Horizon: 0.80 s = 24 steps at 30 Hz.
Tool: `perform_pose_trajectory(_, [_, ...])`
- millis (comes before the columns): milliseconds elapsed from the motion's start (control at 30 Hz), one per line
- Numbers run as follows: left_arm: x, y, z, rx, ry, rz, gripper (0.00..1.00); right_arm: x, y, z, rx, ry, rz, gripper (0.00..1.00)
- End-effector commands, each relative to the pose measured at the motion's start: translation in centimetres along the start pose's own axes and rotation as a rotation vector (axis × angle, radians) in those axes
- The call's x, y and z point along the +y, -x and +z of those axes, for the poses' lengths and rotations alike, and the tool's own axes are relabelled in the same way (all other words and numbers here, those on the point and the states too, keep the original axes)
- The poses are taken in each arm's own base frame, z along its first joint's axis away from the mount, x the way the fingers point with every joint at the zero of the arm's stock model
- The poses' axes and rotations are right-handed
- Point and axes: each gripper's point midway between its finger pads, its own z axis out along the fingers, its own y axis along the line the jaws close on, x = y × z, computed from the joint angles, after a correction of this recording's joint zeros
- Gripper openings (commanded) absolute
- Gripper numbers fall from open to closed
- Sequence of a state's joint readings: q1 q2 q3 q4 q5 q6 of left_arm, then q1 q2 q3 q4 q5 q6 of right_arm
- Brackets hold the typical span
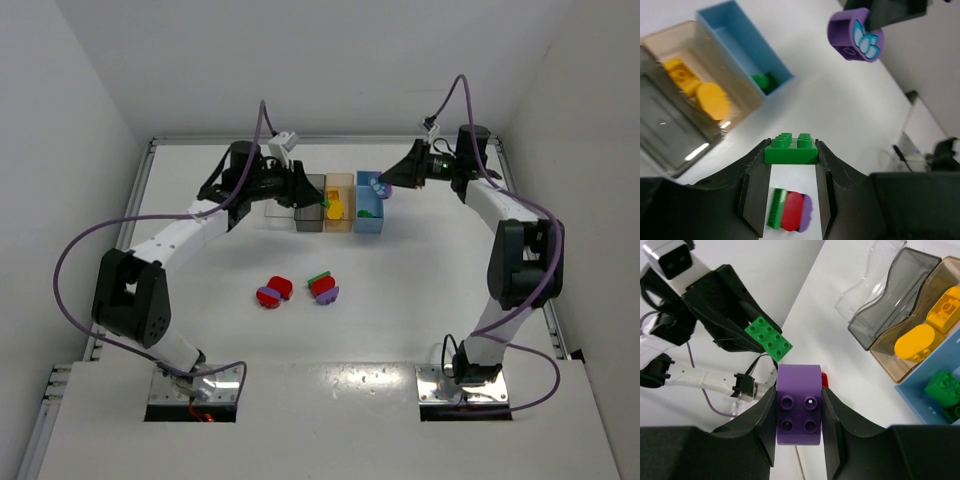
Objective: Sort the legos into containers by color
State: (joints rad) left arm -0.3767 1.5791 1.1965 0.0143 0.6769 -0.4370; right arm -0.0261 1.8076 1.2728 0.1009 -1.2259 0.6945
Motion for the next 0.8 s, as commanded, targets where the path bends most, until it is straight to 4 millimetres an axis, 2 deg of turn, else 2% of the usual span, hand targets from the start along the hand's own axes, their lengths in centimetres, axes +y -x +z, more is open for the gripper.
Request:
perform_pose_trajectory(0, [1.8, 2.0, -0.9, -0.03, 0.179, 0.131, 0.2, 0.5, 2.0, 0.7, -0.017, 0.007, -0.102, 0.0])
perform_pose_trajectory(33, [1.9, 1.6, -0.2, -0.015, 0.183, 0.128, 0.2, 0.4, 1.7, 1.3, -0.007, 0.014, -0.086, 0.0])
perform_pose_trajectory(67, [0.9, 1.7, 0.6, -0.01, 0.16, 0.151, 0.2, 0.6, 2.1, 1.3, -0.012, 0.017, -0.104, 0.0])
perform_pose_trajectory(167, [1.5, 0.5, 3.4, 0.031, 0.159, 0.146, 0.2, 1.1, 2.7, 1.3, -0.018, 0.021, -0.115, 0.0])
perform_pose_trajectory(200, [1.3, 1.2, 4.3, 0.027, 0.149, 0.154, 0.2, 1.1, 2.7, 1.3, -0.018, 0.021, -0.115, 0.0])
perform_pose_trajectory(233, [1.5, 1.0, 5.4, 0.037, 0.144, 0.13, 0.2, 0.9, 2.5, 1.3, -0.015, 0.02, -0.106, 0.0])
perform_pose_trajectory(267, [2.5, 1.2, 7.2, 0.038, 0.145, 0.094, 0.2, 1.5, 2.4, 1.1, -0.011, 0.028, -0.109, 0.0])
perform_pose_trajectory(333, [2.7, 1.4, 9.3, 0.041, 0.124, 0.093, 0.2, 1.4, 2.2, 0.0, -0.029, 0.012, -0.1, 0.0])
perform_pose_trajectory(367, [2.9, 1.7, 11.0, 0.042, 0.113, 0.098, 0.2, 1.6, 1.9, -0.1, -0.026, 0.01, -0.102, 0.0])
perform_pose_trajectory(433, [3.3, 1.5, 12.6, 0.054, 0.107, 0.109, 0.23, 2.1, 1.3, -0.9, -0.029, 0.01, -0.103, 0.0])
perform_pose_trajectory(500, [4.1, 1.1, 13.9, 0.064, 0.13, 0.117, 0.25, 2.1, 1.2, -2.0, -0.046, -0.009, -0.094, 0.0])
perform_pose_trajectory(533, [5.2, 1.1, 14.7, 0.06, 0.157, 0.129, 0.26, 2.1, 0.7, -2.1, -0.044, -0.01, -0.096, 0.0])
perform_pose_trajectory(567, [5.1, 0.6, 15.3, 0.07, 0.151, 0.129, 0.28, 2.4, 0.7, -2.6, -0.053, -0.017, -0.096, 0.0])
perform_pose_trajectory(600, [5.6, 0.0, 15.6, 0.081, 0.155, 0.123, 0.29, 1.9, 0.5, -3.0, -0.057, -0.028, -0.08, 0.0])
perform_pose_trajectory(633, [6.3, -0.3, 16.0, 0.087, 0.166, 0.13, 0.31, 2.2, 0.8, -3.5, -0.069, -0.033, -0.106, 0.0])
perform_pose_trajectory(700, [6.6, -0.6, 16.4, 0.091, 0.167, 0.128, 0.34, 2.1, 0.6, -3.9, -0.072, -0.041, -0.099, 0.0])
perform_pose_trajectory(733, [5.7, -0.3, 16.7, 0.087, 0.146, 0.137, 0.35, 1.9, 0.4, -3.9, -0.07, -0.042, -0.09, 0.0])
perform_pose_trajectory(767, [5.9, -0.3, 17.0, 0.087, 0.146, 0.137, 0.35, 1.9, 0.3, -3.9, -0.068, -0.043, -0.082, 0.0])
